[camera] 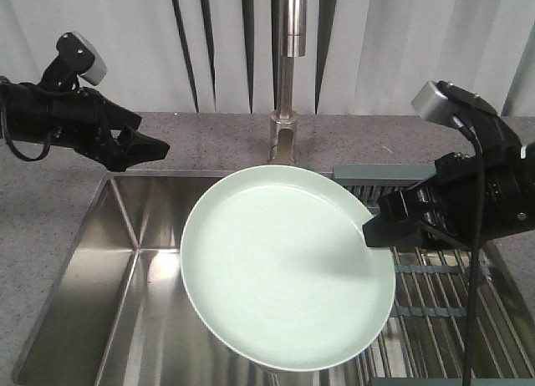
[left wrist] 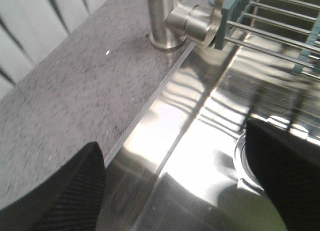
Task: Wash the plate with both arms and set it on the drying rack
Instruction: 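Raise the left gripper toward the plate above the sink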
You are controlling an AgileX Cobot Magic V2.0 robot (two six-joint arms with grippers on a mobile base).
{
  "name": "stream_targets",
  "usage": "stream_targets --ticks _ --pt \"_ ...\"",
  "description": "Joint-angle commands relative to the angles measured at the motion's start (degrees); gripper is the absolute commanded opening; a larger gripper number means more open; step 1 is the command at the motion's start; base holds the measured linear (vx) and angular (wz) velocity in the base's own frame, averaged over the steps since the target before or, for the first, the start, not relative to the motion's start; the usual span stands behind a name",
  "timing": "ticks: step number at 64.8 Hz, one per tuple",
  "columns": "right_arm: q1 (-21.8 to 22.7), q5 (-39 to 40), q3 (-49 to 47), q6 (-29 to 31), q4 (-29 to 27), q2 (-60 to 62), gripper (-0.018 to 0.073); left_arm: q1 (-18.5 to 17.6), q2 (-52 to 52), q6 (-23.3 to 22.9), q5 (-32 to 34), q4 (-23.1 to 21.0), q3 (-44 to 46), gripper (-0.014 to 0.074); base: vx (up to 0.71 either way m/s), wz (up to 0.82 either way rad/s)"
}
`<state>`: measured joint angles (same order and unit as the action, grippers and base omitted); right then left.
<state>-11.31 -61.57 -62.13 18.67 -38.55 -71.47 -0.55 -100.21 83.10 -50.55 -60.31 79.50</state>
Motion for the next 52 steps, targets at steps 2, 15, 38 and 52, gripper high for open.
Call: stream_targets --ticks 2,15,38,52 --pt "0.0 1.4 -1.2 0.4 -2.7 1.6 -0.0008 -0.5 -0.9 2.7 -3.2 -8.2 5.0 0.0562 0.0 0.0" --pt "0.0 1.4 -1.2 0.4 -2.7 1.6 -0.0008 -2.7 -6.1 5.9 -7.0 -10.2 11.0 0.0562 0.0 0.0" --pt "0.0 1.4 -1.2 0.4 -2.7 1.6 -0.0008 -8.5 -13.3 7.0 -7.9 -10.2 19.8 0.0562 0.0 0.0" --pt "0.0 1.4 -1.2 0.4 -2.7 1.6 -0.0008 -12.0 -16.4 7.4 -6.6 -10.3 24.0 0.0562 0.0 0.0"
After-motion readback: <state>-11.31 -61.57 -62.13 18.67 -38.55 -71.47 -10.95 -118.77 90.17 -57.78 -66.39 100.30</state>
